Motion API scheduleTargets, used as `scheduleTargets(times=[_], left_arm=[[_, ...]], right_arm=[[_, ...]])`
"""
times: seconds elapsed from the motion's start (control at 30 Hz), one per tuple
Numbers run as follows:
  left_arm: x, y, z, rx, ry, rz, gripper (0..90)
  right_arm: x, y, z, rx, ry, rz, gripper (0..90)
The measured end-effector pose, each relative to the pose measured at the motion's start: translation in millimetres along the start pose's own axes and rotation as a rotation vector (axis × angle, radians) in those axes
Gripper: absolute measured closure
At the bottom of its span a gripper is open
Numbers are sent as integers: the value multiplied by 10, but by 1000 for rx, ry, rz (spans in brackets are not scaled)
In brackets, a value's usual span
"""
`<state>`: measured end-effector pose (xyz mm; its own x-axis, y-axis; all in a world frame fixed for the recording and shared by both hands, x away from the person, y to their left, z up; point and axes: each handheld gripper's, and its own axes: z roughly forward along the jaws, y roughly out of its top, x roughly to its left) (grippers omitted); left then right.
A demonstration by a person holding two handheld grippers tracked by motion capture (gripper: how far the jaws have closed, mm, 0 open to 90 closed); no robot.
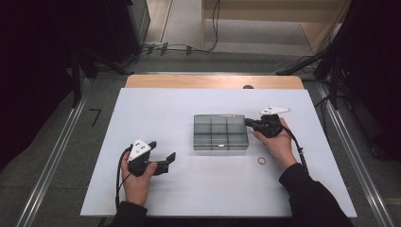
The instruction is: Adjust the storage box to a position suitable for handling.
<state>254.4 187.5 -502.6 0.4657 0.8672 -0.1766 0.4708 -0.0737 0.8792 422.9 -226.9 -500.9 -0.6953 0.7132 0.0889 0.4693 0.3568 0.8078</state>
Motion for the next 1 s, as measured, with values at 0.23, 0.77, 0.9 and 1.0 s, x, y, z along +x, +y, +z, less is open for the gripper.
scheduleTargets(times=[0.23,0.77,0.9,1.0], left_arm=[[22,13,91,18,21,-49,175],[50,95,247,33,69,-122,522],[78,90,261,57,45,-150,593],[91,89,263,62,39,-164,656]], right_arm=[[72,18,17,-7,27,-24,885],[366,44,50,3,95,-73,885],[442,57,68,8,110,-69,885],[504,62,80,11,123,-71,885]])
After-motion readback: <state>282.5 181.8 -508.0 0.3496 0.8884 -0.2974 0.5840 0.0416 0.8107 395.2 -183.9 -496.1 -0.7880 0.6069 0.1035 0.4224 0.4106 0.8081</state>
